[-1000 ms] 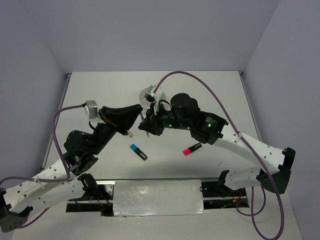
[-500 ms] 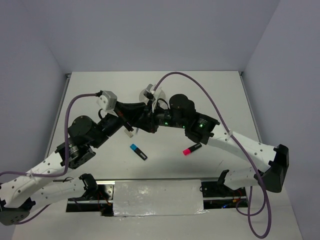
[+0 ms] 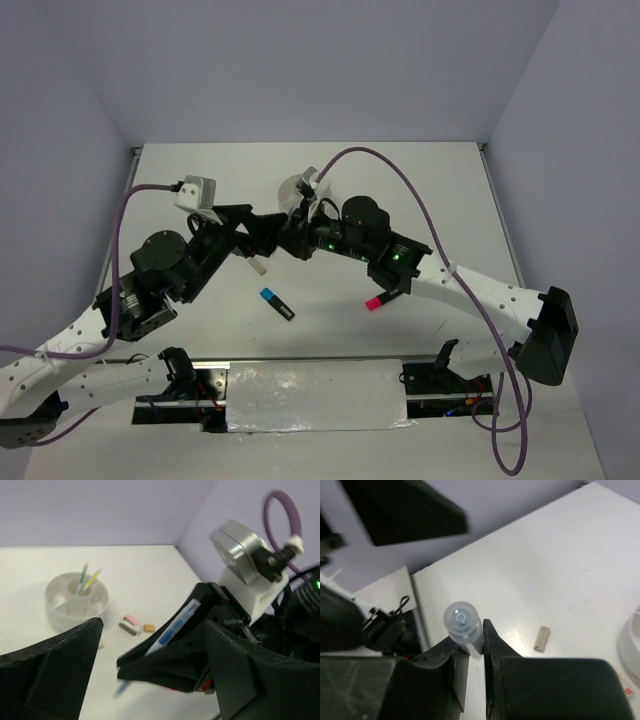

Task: Sort the stationery into containers
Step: Close the pen cap on the pen, then place the pen in the storage box.

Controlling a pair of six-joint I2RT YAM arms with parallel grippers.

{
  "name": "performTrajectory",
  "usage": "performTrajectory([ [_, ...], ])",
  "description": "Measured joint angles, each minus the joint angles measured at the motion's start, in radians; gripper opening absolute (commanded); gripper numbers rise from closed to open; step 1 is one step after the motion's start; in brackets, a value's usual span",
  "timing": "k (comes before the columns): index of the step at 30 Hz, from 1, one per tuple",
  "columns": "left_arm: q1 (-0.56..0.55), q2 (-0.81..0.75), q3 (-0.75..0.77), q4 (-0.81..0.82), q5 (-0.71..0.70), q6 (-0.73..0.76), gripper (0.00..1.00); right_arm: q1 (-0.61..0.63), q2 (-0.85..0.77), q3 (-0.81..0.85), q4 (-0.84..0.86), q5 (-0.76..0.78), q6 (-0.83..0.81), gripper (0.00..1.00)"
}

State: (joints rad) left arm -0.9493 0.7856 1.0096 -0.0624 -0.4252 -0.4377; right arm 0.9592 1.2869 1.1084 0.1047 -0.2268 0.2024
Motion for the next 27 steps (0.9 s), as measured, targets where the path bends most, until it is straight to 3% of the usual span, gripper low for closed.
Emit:
performTrajectory([
  [7,-0.029,0.077,0.336,-0.385,-0.395,-0.255,0.99,-0.040,0.005,-0.061,0.058,0.122,-0.007,0.00],
  [12,-0.029,0.092,0.436,-0.573,-0.497,-0.298,0.99,-0.134,0.032,-0.084,0.119,0.214,-0.013,0.00],
  [22,-0.029,0.060,0.054,-0.716,-0.272,-0.158,0.99,-0.341,0.395,0.103,0.193,0.256,-0.049,0.01],
  [27,-0.029,-0.124,-0.092,-0.719,-0.229,-0.085,0.99,-0.359,0.514,0.211,0.190,0.265,-0.091,0.02],
])
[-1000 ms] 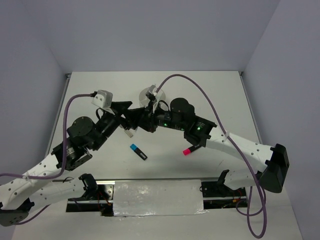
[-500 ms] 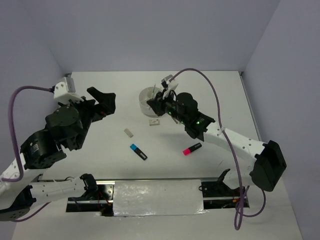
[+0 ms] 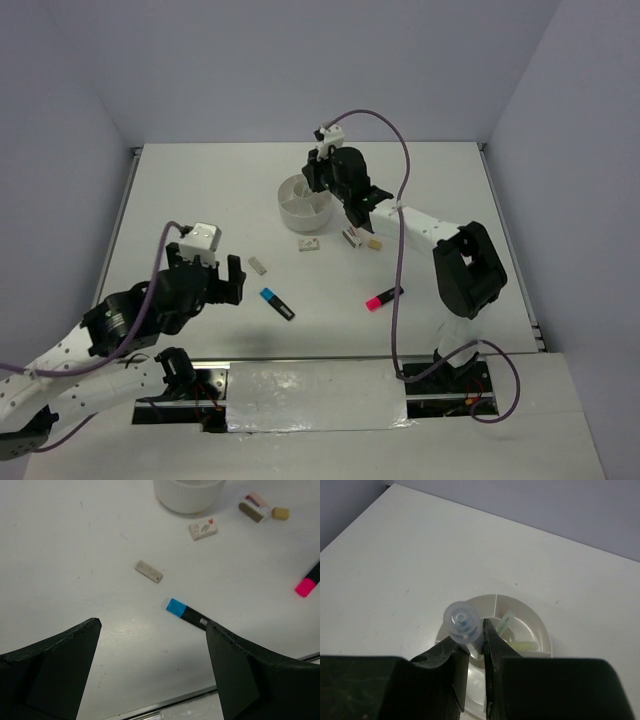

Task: Sort the stationery into containers
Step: Place the pen in the storage box.

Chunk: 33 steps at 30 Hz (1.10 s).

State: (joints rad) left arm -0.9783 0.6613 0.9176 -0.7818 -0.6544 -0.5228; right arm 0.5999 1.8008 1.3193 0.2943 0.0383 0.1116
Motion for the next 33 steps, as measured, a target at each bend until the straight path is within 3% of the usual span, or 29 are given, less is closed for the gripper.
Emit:
performTrajectory([
  [5,0.000,-0.122,-0.001,0.042,-0.011,0.001,0.99,0.000,0.047,0.056,0.002,0.000,-0.015,0.07],
  [13,0.000,-0.062,-0.002,0.042,-0.011,0.001,0.99,0.000,0.074,0.063,0.004,0.000,-0.016,0.18],
  [22,0.000,-0.077,-0.002,0.044,0.004,0.003,0.99,0.000,0.084,0.062,0.008,-0.010,-0.010,0.43],
  [33,0.000,-0.079,-0.002,0.043,0.004,0.003,0.99,0.000,0.075,0.061,-0.006,-0.027,-0.008,0.49],
])
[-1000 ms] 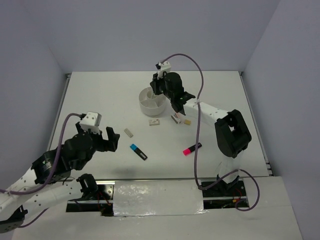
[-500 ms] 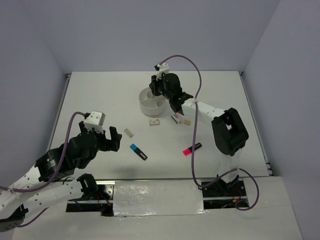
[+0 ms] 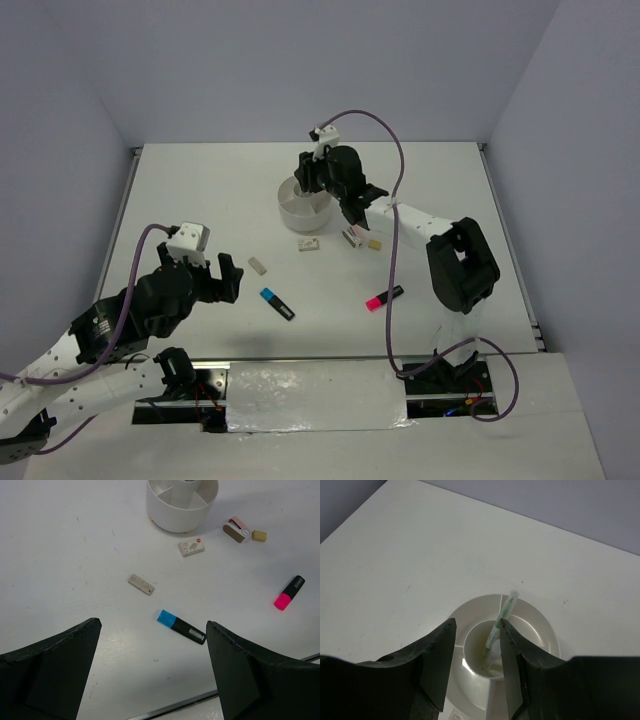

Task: Sort the stationery into containers
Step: Place the pen in the storage box, then pick up the stationery from the center of the board.

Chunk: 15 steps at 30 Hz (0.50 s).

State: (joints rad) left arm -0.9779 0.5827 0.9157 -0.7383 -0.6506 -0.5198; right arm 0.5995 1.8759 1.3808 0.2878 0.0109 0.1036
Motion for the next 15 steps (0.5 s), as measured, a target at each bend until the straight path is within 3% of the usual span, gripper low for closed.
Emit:
performTrajectory([
  [3,0.000,0.001,0.000,-0.002,-0.014,-0.005,0.99,0.000,-0.047,-0.005,-0.039,-0.003,0.008,0.58],
  [6,0.000,0.012,0.001,-0.013,-0.049,-0.018,0.99,0.002,-0.150,-0.007,-0.111,0.006,0.019,0.76],
  [15,0.040,0.074,0.006,-0.104,-0.155,-0.114,0.99,0.001,-0.583,-0.035,-0.427,0.051,0.029,0.79],
])
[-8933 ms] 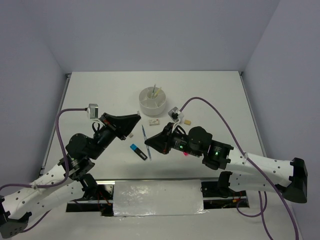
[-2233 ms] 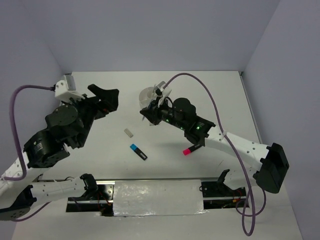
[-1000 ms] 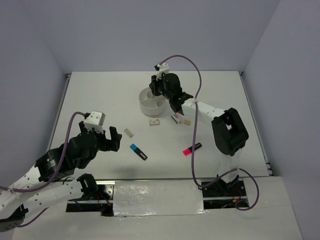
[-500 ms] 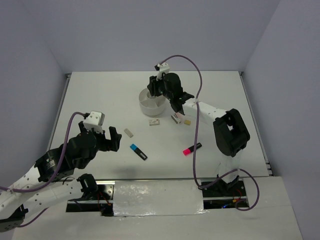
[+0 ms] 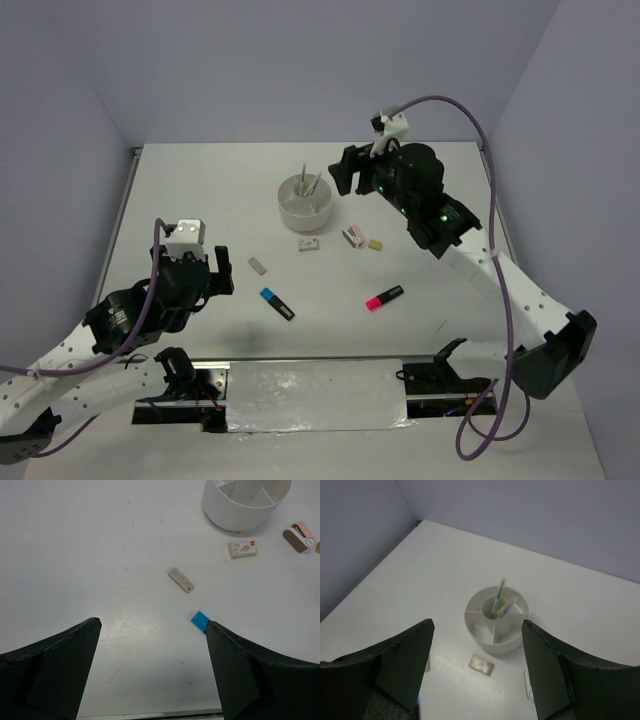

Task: Sort the stationery into containers
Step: Pick up the stationery from the center of the board.

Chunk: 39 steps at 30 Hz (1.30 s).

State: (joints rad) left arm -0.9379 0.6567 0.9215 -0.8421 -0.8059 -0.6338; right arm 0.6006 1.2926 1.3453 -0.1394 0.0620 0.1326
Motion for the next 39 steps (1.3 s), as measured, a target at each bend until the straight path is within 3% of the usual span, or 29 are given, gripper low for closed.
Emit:
performTrajectory([
  [4,0.015,-0.021,0.000,0.000,-0.001,-0.001,0.99,-0.004,-0.090,-0.149,-0.121,-0.048,-0.019,0.81],
  [9,0.019,-0.022,0.000,0.001,0.000,0.000,0.99,-0.018,-0.005,-0.259,-0.237,-0.048,-0.035,0.81],
  [21,0.019,0.019,0.000,0.014,0.045,0.008,0.99,-0.141,0.486,-0.128,-0.285,-0.077,-0.108,0.75],
  [32,0.020,0.048,0.000,0.021,0.071,0.031,0.99,-0.156,0.628,-0.025,-0.286,-0.083,-0.151,0.66],
  [35,0.020,0.048,0.000,0.028,0.079,0.033,0.99,-0.156,0.636,-0.034,-0.283,-0.078,-0.146,0.59],
  [39,0.021,0.049,0.000,0.036,0.082,0.035,0.99,-0.158,0.636,-0.048,-0.274,-0.081,-0.121,0.42],
])
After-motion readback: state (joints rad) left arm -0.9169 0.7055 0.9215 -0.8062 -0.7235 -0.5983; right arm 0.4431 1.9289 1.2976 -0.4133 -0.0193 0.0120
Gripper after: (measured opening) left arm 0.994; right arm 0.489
